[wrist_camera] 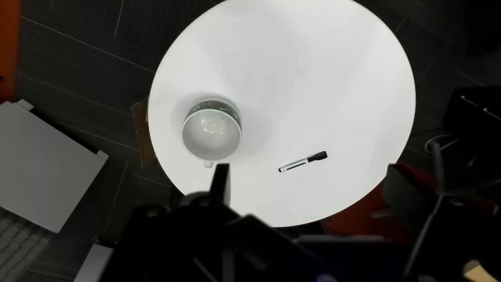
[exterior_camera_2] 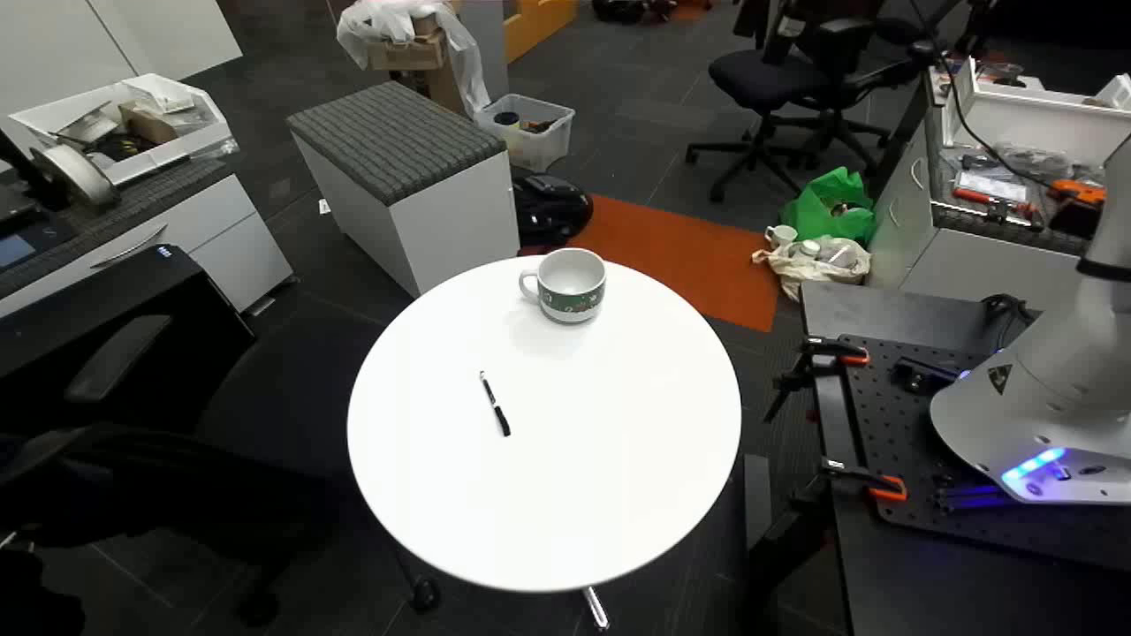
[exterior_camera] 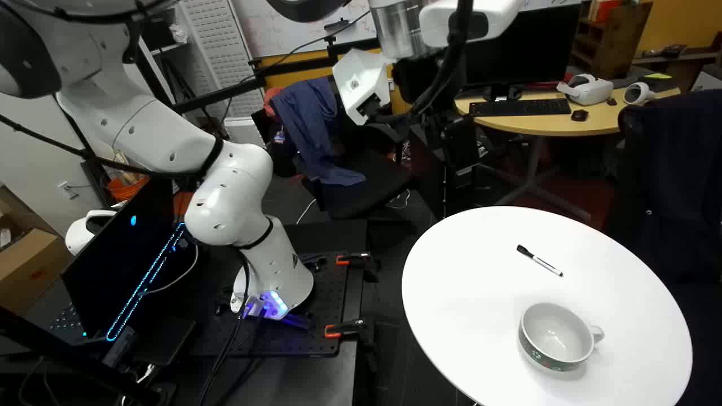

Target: Pick up the pen from the table and put it in the bowl

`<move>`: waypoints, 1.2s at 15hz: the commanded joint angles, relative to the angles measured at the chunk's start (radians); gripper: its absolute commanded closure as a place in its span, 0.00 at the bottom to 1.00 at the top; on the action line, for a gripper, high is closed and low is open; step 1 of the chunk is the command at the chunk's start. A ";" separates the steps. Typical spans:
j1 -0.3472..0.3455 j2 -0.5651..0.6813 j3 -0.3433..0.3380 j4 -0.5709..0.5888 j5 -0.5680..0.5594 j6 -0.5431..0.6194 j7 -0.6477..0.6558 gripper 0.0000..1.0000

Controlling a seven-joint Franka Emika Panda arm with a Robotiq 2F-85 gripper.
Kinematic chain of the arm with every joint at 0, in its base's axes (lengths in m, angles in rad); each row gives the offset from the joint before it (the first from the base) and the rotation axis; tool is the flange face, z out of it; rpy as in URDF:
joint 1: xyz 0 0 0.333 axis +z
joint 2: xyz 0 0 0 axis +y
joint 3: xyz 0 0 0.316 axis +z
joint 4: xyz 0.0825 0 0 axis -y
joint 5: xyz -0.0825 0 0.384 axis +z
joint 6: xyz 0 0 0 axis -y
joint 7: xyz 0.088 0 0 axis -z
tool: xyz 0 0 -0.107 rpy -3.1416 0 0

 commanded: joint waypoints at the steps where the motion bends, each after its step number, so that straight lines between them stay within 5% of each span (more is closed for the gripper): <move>1: -0.015 0.003 0.011 0.002 0.008 -0.002 -0.007 0.00; 10: -0.008 0.012 0.007 0.004 0.012 0.011 -0.025 0.00; 18: 0.023 0.086 -0.002 0.021 -0.029 0.052 -0.275 0.00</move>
